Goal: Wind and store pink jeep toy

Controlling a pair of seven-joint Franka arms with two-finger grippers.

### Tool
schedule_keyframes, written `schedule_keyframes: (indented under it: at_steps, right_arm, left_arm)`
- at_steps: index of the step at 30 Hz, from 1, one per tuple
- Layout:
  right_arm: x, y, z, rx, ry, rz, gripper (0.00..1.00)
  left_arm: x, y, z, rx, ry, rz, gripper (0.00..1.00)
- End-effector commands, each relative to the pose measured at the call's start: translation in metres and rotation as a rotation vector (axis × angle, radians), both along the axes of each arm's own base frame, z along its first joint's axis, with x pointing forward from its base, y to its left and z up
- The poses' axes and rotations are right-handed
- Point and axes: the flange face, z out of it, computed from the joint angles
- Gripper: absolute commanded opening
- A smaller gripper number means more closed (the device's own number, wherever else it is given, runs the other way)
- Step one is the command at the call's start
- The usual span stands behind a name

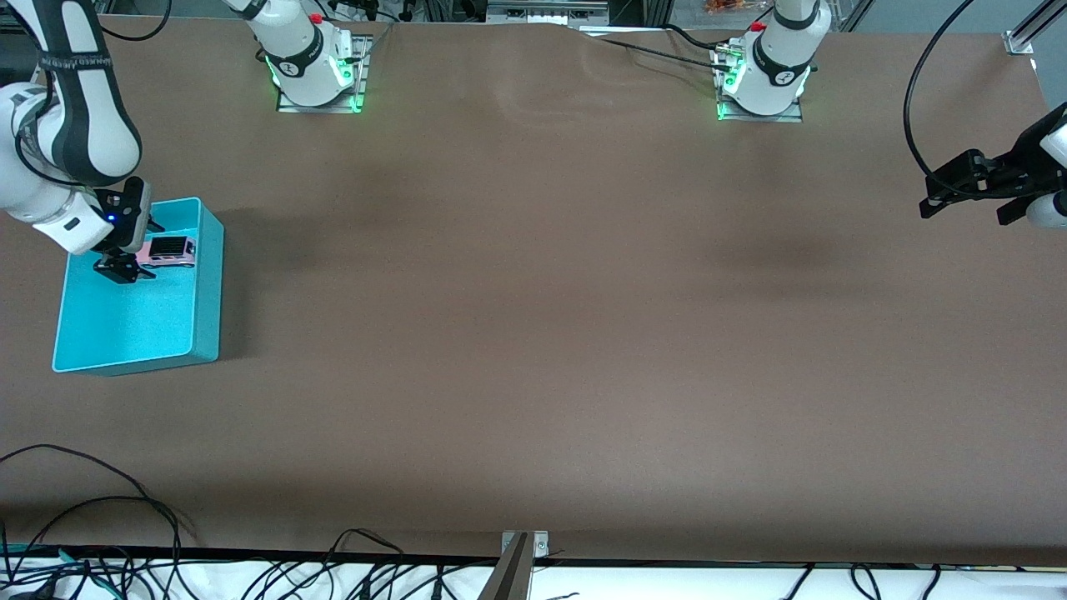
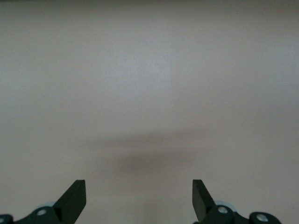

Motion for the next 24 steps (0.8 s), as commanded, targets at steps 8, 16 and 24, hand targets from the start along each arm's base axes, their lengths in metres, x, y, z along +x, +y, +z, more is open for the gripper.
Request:
schedule_keyframes:
  at_steps: [8, 16, 24]
  right_arm:
    - [0.036, 0.045, 0.059, 0.044, 0.002, -0.305, 1.00]
    - [0.061, 0.067, 0.108, 0.047, 0.061, -0.482, 1.00]
    - [0.072, 0.082, 0.150, 0.040, 0.114, -0.801, 1.00]
  left_arm:
    - [0.002, 0.001, 0.005, -0.002, 0.001, 0.008, 1.00]
    - [0.002, 0.001, 0.004, -0.002, 0.003, 0.006, 1.00]
    - [0.002, 0.001, 0.005, -0.002, 0.001, 0.006, 1.00]
